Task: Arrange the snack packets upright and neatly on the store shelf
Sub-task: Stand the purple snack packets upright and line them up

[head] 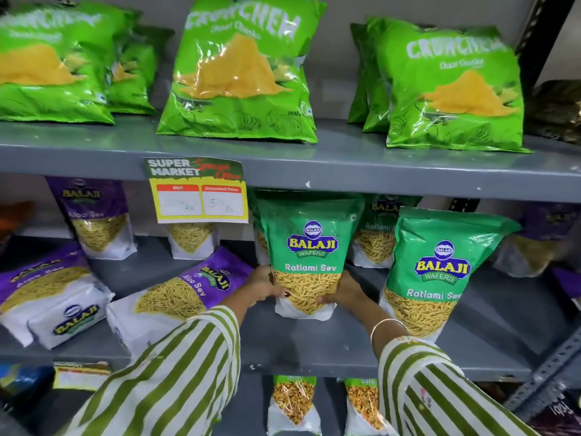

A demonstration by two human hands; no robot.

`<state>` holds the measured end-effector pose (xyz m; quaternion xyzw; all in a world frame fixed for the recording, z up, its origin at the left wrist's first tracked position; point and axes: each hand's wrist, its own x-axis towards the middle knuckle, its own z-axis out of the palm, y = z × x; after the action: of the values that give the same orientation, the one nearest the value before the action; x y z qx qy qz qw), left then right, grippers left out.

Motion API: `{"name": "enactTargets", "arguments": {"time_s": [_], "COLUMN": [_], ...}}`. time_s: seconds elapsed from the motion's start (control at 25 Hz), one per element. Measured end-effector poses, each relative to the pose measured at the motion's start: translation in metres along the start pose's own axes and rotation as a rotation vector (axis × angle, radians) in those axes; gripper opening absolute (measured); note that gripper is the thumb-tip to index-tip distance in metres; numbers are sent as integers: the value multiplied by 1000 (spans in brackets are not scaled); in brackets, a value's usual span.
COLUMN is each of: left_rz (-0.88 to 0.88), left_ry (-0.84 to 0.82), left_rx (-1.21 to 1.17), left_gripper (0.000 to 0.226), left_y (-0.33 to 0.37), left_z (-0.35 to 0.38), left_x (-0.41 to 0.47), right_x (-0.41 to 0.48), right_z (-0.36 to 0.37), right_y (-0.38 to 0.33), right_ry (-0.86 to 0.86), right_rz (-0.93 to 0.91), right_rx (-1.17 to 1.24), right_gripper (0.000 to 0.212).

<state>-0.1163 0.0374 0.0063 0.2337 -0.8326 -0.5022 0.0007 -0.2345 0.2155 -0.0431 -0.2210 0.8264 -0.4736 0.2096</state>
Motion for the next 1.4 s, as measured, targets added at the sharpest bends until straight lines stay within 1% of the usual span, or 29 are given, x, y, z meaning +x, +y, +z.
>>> {"name": "enactTargets", "arguments": {"time_s": [0.04,0.08,0.12,0.16,0.24,0.28,0.32,0.36,0.4,0.44,0.48,0.52,0.56,0.6,0.64,0.68,0.72,0.76,0.8,0.84,0.92,1.04,1.12,1.2,1.24,1.32,1.4], "left_rz": [33,45,44,40,12,-9,-46,-78,-118,-137,-157,-170,-158,-154,-174,-211,-250,-273,-288,-305,-300,-245,-202,-149,-122,-57,-7], "left_ry": [12,27,50,89,168,201,222,244,251,237,192,132,64,0,-62,-124,-211,-294,-350,-385,-389,-390,-341,-284,-259,-144,-108], "left_rx": [-14,-36,-46,-11,137,205,259,292,312,338,341,267,179,127,55,-15,-117,-212,-281,-292,-233,-214,-222,-244,-239,-281,-277], "left_gripper": [50,53,56,59,56,51,45,36,23,12,18,20,16,19,33,39,35,25,18,16,20,16,16,27,30,33,35], "left_y": [-2,-6,-12,-18,-38,-51,-63,-77,-90,-102,-113,-124,-135,-145,-152,-157,-160,-164,-166,-168,-165,-161,-159,-154,-154,-140,-137], "left_z": [-6,-15,-27,-43,-86,-109,-131,-153,-171,-188,-198,-205,-210,-213,-217,-219,-221,-222,-223,-224,-225,-227,-225,-226,-224,-229,-229], "left_x": [-7,-11,-14,-17,-17,-15,-15,-15,-17,-20,-20,-21,-20,-17,-15,-16,-19,-18,-19,-21,-33,-46,-50,-46,-44,-69,-69], "right_x": [24,29,17,2,-23,-32,-37,-43,-44,-44,-42,-43,-44,-46,-49,-51,-53,-55,-57,-58,-62,-70,-76,-71,-69,-82,-81], "right_z": [-2,-5,-5,-6,-1,5,17,33,54,82,111,141,170,196,219,238,252,264,271,275,274,261,255,249,248,235,232], "right_y": [24,26,11,-5,-34,-46,-56,-68,-75,-84,-92,-103,-113,-122,-132,-137,-141,-144,-145,-144,-146,-149,-151,-156,-157,-179,-186], "right_ry": [-44,-52,-31,-24,-102,-145,-177,-201,-232,-258,-263,-252,-254,-263,-270,-258,-207,-143,-96,-62,-45,-39,23,105,139,142,175], "right_rz": [-2,55,141,210,391,487,584,669,707,710,686,672,653,650,646,648,642,613,572,553,543,503,428,335,302,210,189], "right_rx": [-12,-69,-158,-262,-409,-425,-398,-317,-220,-111,0,97,163,213,285,376,482,585,661,706,725,612,519,479,484,417,394], "right_gripper": [106,111,112,99,40,29,31,36,40,42,43,44,44,45,47,46,40,31,22,17,11,7,14,22,31,44,48]}}
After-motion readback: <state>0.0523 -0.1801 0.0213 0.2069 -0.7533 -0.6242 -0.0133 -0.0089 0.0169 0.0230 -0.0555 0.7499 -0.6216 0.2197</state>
